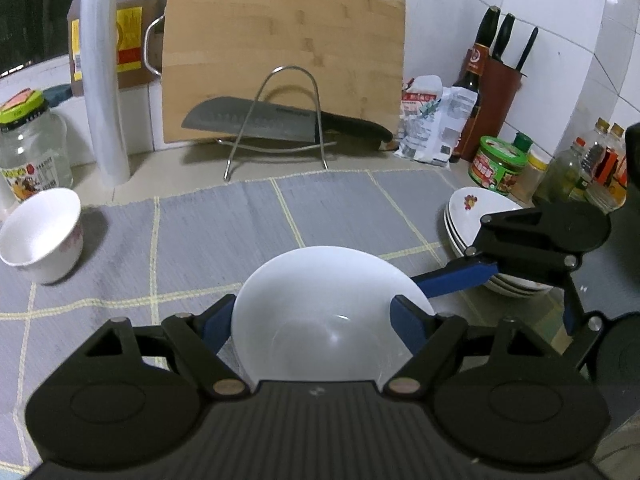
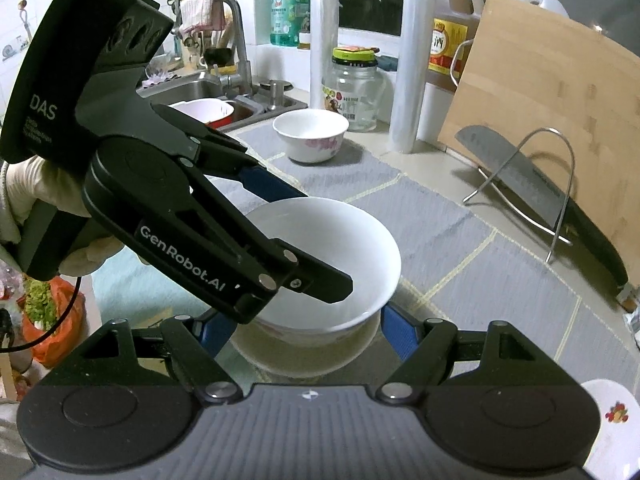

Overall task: Organize plates and bowls
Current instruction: 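Lower the left-held bowl into the bowl held by the right gripper, then open the left gripper and pull it away from the nested bowls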

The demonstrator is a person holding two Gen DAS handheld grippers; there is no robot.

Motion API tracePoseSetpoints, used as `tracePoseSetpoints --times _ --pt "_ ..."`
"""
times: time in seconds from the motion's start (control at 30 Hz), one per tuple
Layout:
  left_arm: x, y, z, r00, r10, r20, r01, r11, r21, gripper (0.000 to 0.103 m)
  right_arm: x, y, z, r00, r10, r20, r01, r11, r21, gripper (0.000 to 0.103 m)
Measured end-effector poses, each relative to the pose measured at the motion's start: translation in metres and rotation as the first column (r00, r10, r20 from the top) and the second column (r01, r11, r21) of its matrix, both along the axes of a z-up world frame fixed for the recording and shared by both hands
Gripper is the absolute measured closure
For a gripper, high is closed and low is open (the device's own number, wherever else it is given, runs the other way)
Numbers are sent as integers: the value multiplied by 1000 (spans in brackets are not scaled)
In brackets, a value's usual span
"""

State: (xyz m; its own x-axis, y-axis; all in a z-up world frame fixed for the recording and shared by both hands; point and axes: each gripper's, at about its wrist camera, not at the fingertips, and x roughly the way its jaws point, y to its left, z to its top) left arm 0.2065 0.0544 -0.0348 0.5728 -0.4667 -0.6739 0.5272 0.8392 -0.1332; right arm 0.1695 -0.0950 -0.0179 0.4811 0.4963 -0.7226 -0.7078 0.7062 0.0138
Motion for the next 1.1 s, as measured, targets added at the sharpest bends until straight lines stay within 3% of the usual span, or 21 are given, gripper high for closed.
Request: tracePoseSetpoints --times 1.1 --pt "-3 0 -14 999 4 -37 -4 1000 -17 22 1 2 -12 999 0 -53 -1 1000 -20 21"
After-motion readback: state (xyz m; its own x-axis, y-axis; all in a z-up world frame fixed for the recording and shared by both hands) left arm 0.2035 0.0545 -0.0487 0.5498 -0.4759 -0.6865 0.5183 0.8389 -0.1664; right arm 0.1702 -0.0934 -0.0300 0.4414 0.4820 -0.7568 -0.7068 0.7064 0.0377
